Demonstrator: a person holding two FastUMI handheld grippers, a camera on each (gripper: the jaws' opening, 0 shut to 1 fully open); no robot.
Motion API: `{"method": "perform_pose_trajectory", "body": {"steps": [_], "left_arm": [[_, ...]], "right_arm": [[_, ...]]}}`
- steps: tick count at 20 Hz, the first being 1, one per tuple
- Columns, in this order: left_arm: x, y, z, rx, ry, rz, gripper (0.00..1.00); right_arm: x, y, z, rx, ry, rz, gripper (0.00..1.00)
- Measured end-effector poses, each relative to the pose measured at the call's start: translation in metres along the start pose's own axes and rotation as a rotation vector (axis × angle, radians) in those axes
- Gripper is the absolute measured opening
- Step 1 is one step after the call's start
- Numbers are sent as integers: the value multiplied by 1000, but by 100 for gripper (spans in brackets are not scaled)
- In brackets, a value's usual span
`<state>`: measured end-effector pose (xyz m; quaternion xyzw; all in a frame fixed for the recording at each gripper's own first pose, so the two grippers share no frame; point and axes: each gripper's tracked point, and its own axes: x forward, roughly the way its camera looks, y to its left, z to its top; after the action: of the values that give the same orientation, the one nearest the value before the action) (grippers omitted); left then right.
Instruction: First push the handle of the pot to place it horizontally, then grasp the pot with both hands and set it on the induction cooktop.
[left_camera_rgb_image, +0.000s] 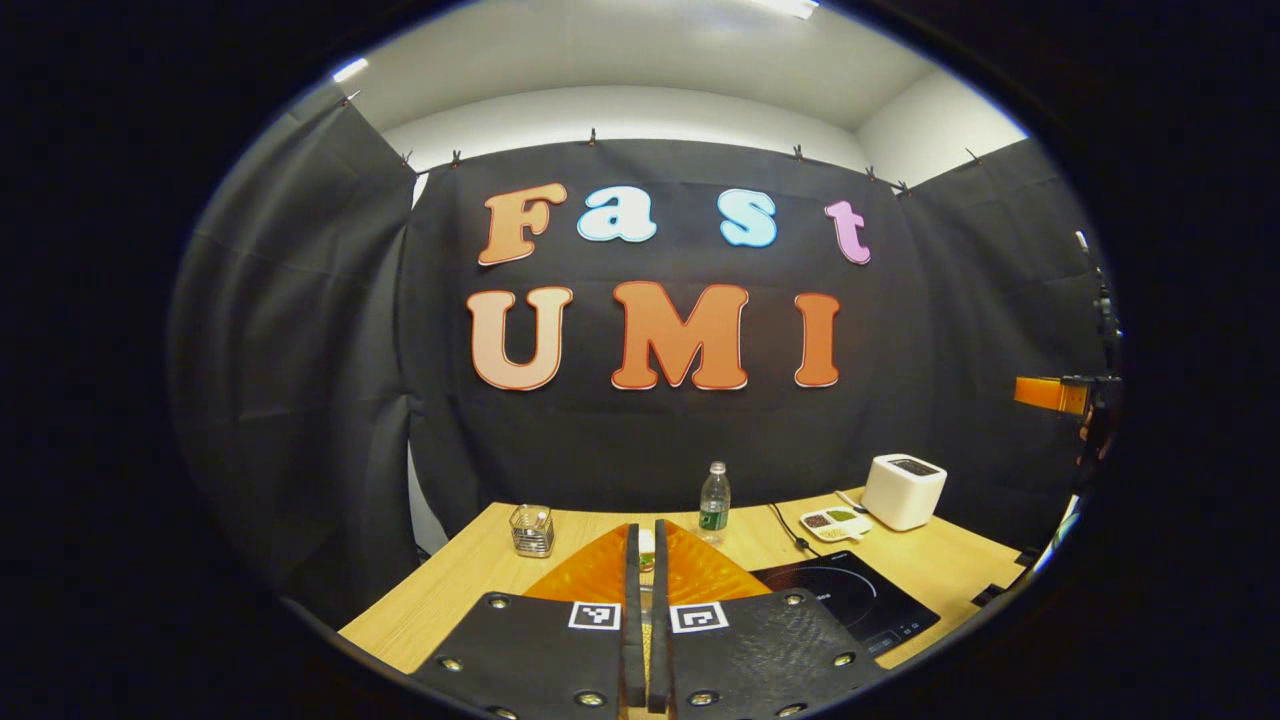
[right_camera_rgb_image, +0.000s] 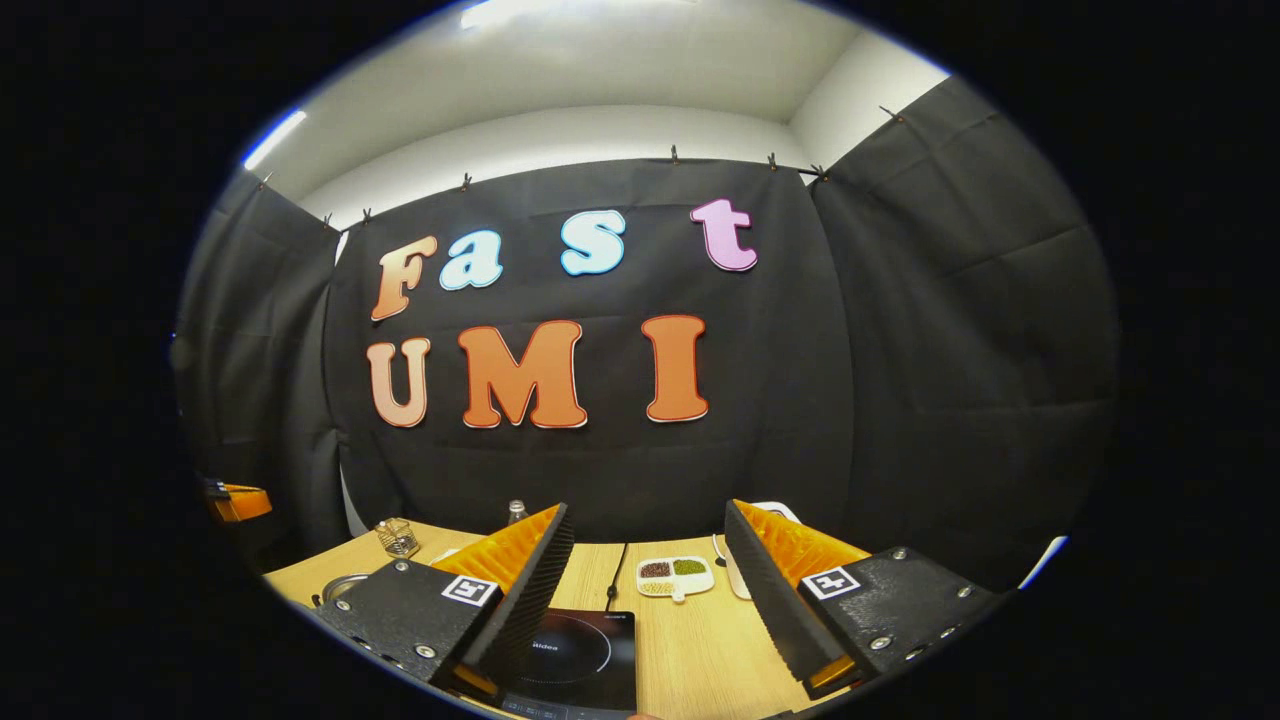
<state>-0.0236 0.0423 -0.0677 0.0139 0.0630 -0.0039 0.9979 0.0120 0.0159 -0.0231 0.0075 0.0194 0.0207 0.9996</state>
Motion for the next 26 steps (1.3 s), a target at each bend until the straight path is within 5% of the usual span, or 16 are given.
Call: {"method": "perform_pose_trajectory", "body": {"steps": [14,26], "left_arm": [[-40,27,-95,79,202,64,3],[-56,45,-174,-62,372,77,4]], "right_arm": [[9,3,-13,2,24,-3,100],[13,19,-19,-17,31,11,95]]}}
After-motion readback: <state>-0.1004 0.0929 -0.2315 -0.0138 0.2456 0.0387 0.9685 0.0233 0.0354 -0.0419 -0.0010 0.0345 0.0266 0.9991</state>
